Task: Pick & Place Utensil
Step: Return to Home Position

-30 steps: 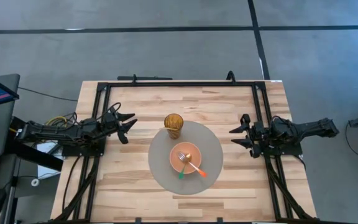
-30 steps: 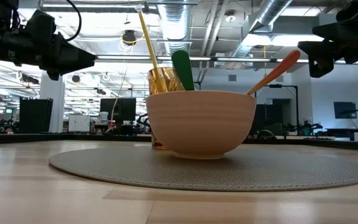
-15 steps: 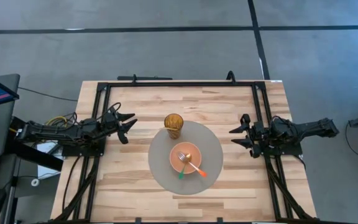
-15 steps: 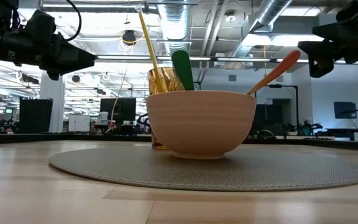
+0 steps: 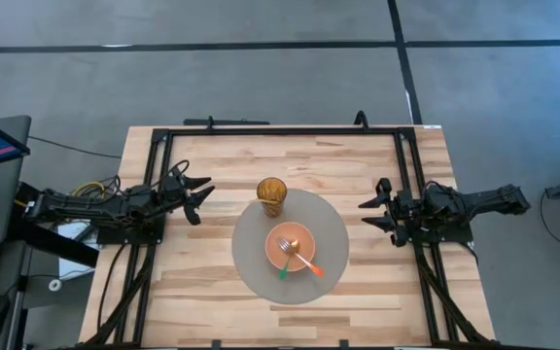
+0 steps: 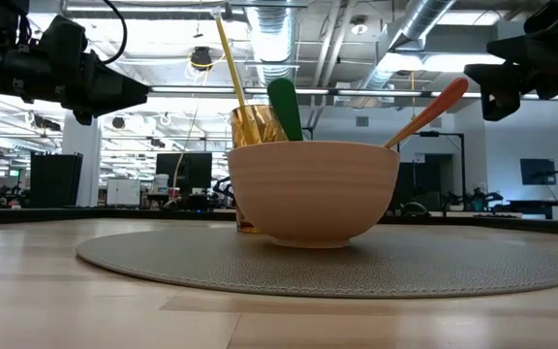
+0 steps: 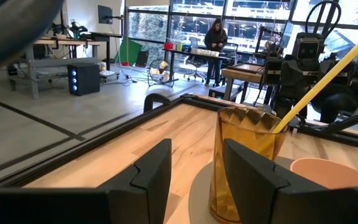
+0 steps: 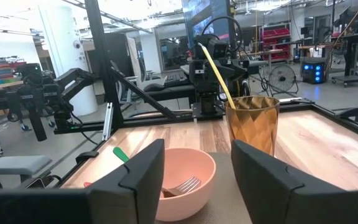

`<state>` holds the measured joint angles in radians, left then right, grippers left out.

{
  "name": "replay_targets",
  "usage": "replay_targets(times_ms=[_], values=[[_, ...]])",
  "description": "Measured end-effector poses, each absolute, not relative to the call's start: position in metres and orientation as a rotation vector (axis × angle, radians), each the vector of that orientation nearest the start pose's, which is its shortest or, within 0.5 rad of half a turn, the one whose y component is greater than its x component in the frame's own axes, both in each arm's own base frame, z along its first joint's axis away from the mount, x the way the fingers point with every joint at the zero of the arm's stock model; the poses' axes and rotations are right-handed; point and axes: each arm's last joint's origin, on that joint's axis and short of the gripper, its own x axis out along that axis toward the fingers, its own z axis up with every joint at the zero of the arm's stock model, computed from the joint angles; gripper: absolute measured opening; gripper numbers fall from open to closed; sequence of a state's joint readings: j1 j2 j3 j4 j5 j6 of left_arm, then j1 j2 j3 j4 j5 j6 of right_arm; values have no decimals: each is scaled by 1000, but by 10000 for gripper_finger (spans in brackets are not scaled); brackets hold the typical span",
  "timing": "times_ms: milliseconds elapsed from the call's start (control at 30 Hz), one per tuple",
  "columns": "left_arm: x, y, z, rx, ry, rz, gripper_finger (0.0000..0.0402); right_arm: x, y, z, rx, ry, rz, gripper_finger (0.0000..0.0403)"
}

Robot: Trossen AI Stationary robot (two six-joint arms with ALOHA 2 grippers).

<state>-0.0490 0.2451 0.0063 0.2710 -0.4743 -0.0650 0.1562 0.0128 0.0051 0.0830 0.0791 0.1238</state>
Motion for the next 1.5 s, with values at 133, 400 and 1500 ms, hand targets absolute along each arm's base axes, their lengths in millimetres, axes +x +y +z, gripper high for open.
replay_targets(times_ms=[133, 400, 1500], values=[[110, 8, 171, -72, -45, 424, 145, 97, 13, 172, 133, -70, 81, 183], [110, 8, 171, -72, -45, 424, 145, 97, 13, 172, 133, -70, 82, 180], [110, 8, 171, -72, -46, 424, 145, 97, 13, 172, 133, -70, 82, 183]])
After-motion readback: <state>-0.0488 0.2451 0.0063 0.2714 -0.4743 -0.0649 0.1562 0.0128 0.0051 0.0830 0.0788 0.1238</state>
